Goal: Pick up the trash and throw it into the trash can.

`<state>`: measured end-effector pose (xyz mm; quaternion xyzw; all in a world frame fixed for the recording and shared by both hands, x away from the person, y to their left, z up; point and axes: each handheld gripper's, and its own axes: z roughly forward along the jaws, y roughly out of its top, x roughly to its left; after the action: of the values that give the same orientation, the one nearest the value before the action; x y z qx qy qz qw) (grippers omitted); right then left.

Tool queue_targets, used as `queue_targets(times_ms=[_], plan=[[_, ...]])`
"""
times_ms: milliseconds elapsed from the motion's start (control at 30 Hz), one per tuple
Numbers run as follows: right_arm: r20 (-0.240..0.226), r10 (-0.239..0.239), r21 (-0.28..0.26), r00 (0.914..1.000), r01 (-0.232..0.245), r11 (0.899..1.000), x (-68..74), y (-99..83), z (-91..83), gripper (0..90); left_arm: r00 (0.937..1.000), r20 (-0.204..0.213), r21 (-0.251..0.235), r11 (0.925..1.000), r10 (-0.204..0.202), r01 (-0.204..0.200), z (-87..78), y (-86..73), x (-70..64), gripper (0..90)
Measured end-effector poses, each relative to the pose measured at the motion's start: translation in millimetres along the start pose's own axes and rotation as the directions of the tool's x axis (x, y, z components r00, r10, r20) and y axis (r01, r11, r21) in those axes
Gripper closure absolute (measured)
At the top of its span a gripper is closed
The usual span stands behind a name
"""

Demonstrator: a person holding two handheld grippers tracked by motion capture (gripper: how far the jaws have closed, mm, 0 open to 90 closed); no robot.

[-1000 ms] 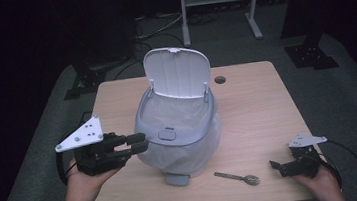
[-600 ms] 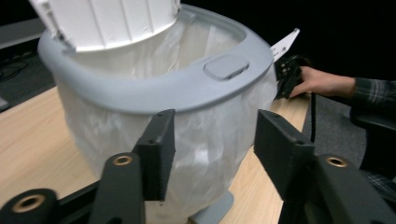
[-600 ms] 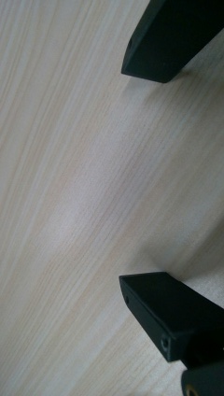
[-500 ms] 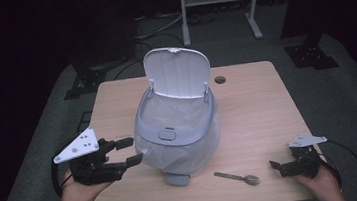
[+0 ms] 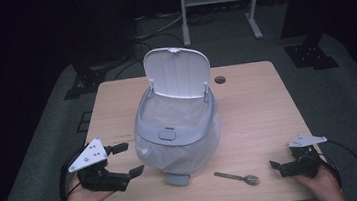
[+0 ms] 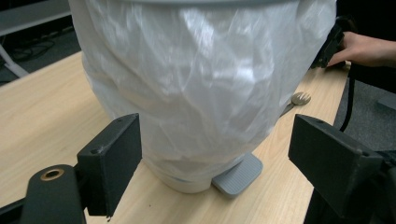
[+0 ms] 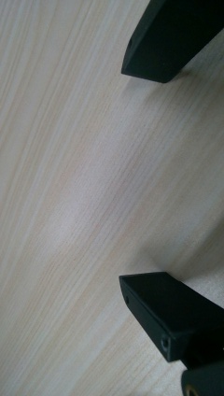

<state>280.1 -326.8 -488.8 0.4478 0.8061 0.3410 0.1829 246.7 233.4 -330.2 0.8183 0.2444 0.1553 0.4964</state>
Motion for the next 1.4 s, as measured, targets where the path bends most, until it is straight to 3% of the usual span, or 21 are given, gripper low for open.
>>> queue_targets(times_ms=[400, 633, 1000, 1267, 1400], plan=[[0.000, 0.000, 0.000, 1.0000, 0.000, 1.000, -0.1, 0.0, 0.0, 0.8, 0.9977, -0.068, 0.018, 0.9998, -0.009, 0.010, 15.3, -26.9, 6.4, 0.0], [0.000, 0.000, 0.000, 1.0000, 0.000, 1.000, 0.0, 0.0, 0.0, 0.8, 0.9971, -0.075, 0.031, 0.9994, -0.014, 0.016, 27.6, -44.9, 9.6, 0.0], [0.000, 0.000, 0.000, 1.0000, 0.000, 1.000, 0.0, 0.0, 0.0, 0.9, 0.9934, -0.110, 0.100, 0.9941, -0.031, 0.042, 44.7, -71.4, 17.7, 0.0], [-0.001, -0.002, 0.000, 1.0000, 0.002, 1.000, -1.0, 0.7, 0.6, 0.8, 0.9897, -0.136, 0.157, 0.9854, -0.045, 0.066, 56.9, -93.3, 27.1, 0.0], [-0.002, -0.002, -0.001, 1.0000, 0.002, 1.000, -0.8, 0.6, 0.5, 0.9, 0.9895, -0.129, 0.183, 0.9791, -0.065, 0.088, 64.6, -104.5, 30.5, 0.0]])
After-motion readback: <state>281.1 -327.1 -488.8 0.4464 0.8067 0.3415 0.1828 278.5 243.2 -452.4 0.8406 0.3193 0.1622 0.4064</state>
